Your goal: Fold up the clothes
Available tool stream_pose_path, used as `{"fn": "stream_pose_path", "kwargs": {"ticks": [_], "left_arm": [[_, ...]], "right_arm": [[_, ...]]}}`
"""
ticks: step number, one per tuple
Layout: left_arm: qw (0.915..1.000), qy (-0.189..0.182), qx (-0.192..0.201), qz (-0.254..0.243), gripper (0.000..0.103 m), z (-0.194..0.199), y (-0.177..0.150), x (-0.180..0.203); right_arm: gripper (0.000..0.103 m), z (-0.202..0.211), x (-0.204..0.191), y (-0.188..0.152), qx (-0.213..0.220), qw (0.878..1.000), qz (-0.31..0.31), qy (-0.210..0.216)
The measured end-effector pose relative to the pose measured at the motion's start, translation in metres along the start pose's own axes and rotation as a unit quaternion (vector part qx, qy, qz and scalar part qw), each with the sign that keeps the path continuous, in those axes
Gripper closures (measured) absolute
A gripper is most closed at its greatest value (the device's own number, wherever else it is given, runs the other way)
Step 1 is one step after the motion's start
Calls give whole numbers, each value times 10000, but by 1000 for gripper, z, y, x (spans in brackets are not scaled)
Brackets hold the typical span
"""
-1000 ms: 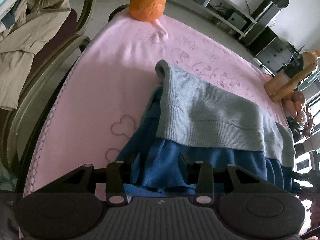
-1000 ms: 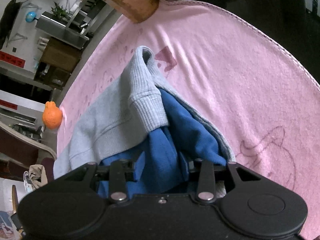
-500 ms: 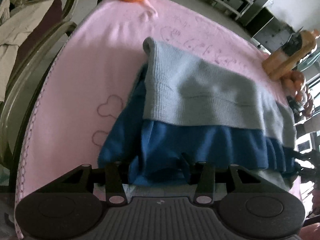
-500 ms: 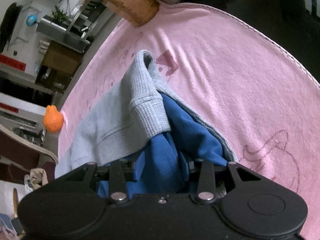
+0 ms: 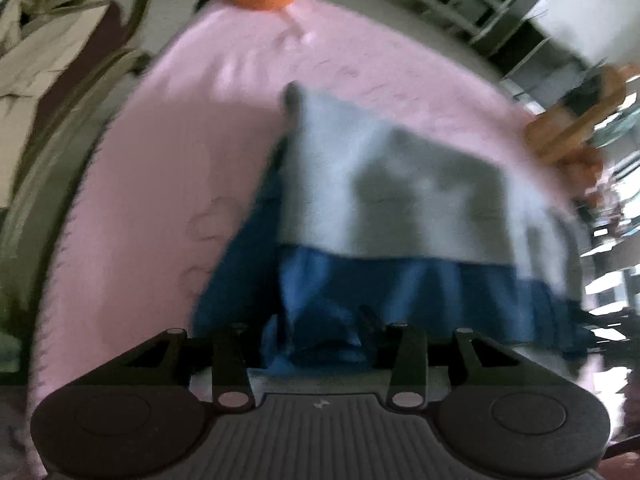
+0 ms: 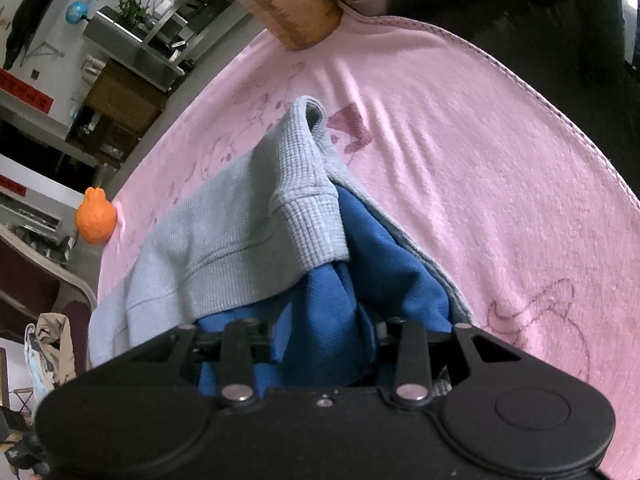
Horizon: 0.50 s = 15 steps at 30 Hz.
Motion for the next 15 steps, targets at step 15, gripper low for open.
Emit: {"fn": "stream_pose_path", "kwargs": {"ticks": [15], "left_arm": [[9922, -565, -455, 1012, 57, -7, 4, -25]], "right_arm": [[67, -2, -1, -2, -50, 10000, -10, -11]]}}
Point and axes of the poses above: each gripper's, at about its wrist camera, not at the fingertips, and z roughly against the way its jaws point, x to its right, y to its top, the point moved 2 cm from there along -z, roughly the way its jaws point, and after that the axes turned 4 degrees about z, right-handed, at the moved point
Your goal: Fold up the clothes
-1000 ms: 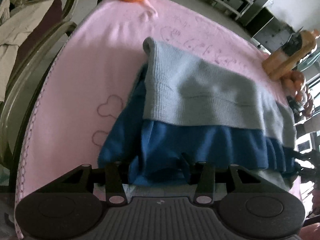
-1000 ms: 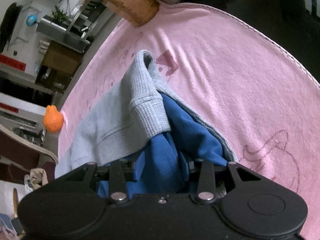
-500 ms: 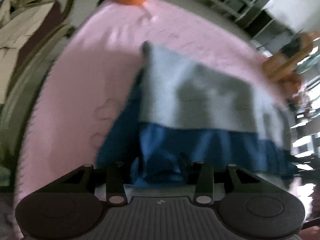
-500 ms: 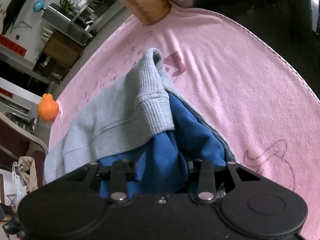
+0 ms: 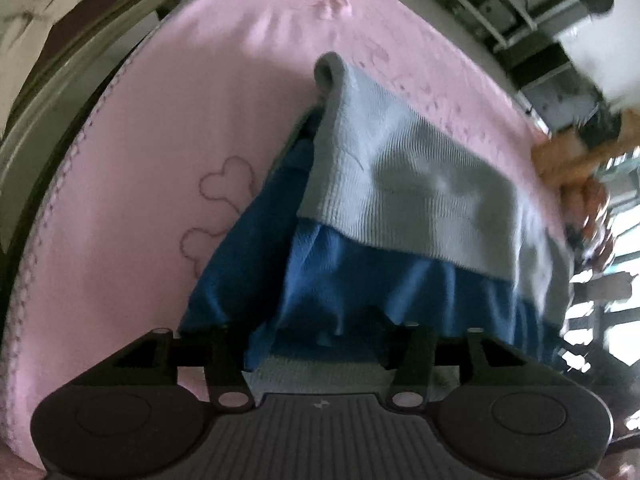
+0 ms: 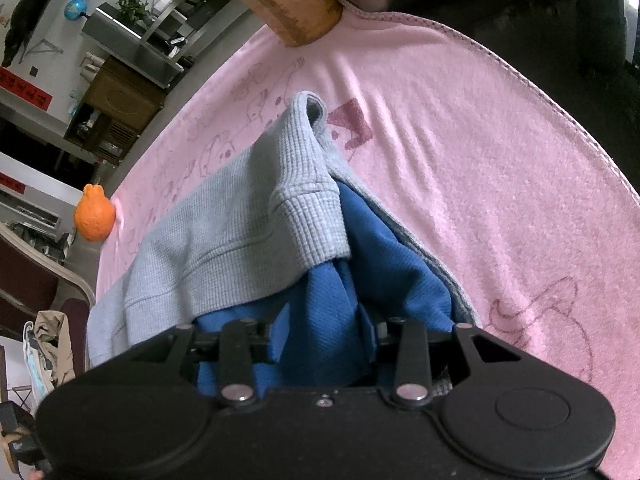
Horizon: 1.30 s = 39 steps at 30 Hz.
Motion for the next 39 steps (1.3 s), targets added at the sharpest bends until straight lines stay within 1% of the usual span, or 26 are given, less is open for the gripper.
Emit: {"fn": "stream_pose_path", "kwargs": {"ticks": [1, 3, 4, 6, 7, 8, 9, 10, 12, 13, 15, 18, 19, 20, 21, 22, 24, 27, 28, 30, 31, 32, 34, 36, 39], "left_arm": [[10000, -1, 37, 32, 65, 1, -1, -1], [9999, -8, 104, 96, 76, 3, -2, -3], [9999, -37, 109, 126, 79, 4, -2, -4], [9998, -71, 114, 134, 79, 5, -4, -4], [9999, -66, 105, 120, 76, 4, -4, -3], [9999, -12, 64, 95, 68, 2, -5, -2], [10000, 19, 34, 77, 66, 0, -5, -1], [9999, -36, 46, 82, 63, 0, -5, 1], [9996, -225, 116, 105, 64, 1, -6, 5], [9992, -346, 166, 120, 69, 2, -6, 7], [9978, -578, 298, 148, 71, 8, -6, 9], [9941, -889, 587, 187, 71, 18, -4, 8], [9930, -965, 642, 208, 69, 20, -5, 7], [9934, -950, 603, 218, 66, 20, -4, 6], [9951, -826, 498, 211, 66, 16, -5, 6], [9968, -681, 381, 200, 65, 11, -6, 6], [9995, -268, 91, 153, 65, -4, -8, 6], [9996, -210, 122, 137, 63, -5, -8, 7], [9996, -205, 149, 130, 65, -4, -8, 7], [9996, -168, 210, 112, 74, -2, -9, 5], [9995, -153, 244, 96, 90, -1, -10, 4], [9995, -158, 276, 57, 96, 0, -10, 5], [9994, -226, 255, -6, 97, -2, -10, 8], [9994, -177, 281, -120, 97, -3, -11, 12], [9995, -92, 273, -158, 98, -3, -12, 7]], "right_arm": [[67, 0, 1, 0, 4, 10000, -21, 9], [67, 1, 3, 0, 14, 10000, -86, 41], [67, 2, 4, 0, 13, 9999, -131, 71], [67, 3, 7, -1, 10, 9997, -220, 129], [67, 3, 8, -1, 8, 9996, -259, 150], [67, 3, 9, -1, 3, 9995, -281, 160], [67, 3, 9, -1, 2, 9995, -278, 157], [67, 3, 8, -1, 0, 9995, -275, 154], [67, 3, 7, -1, -5, 9996, -237, 129], [67, 3, 6, -1, -6, 9997, -215, 116], [67, 3, 6, -1, -7, 9997, -199, 108], [67, 3, 8, -1, -7, 9995, -268, 148], [67, 3, 8, -1, -7, 9995, -287, 157], [67, 3, 8, -1, -8, 9994, -303, 163], [67, 3, 8, -1, -9, 9994, -304, 161], [67, 3, 8, -1, -9, 9994, -300, 159], [67, 4, 8, -2, -9, 9995, -292, 154], [67, 5, 5, -3, 3, 9994, -309, 144], [67, 5, 5, -3, 4, 9994, -308, 146], [67, 4, 5, -4, 4, 9994, -312, 148], [67, 5, 4, -4, 14, 9994, -328, 148], [67, 6, 4, -4, 27, 9993, -346, 150], [67, 9, 5, -4, 92, 9990, -403, 163], [67, 11, 5, -5, 125, 9988, -432, 197], [67, 6, 4, -5, 58, 9991, -385, 170]]}}
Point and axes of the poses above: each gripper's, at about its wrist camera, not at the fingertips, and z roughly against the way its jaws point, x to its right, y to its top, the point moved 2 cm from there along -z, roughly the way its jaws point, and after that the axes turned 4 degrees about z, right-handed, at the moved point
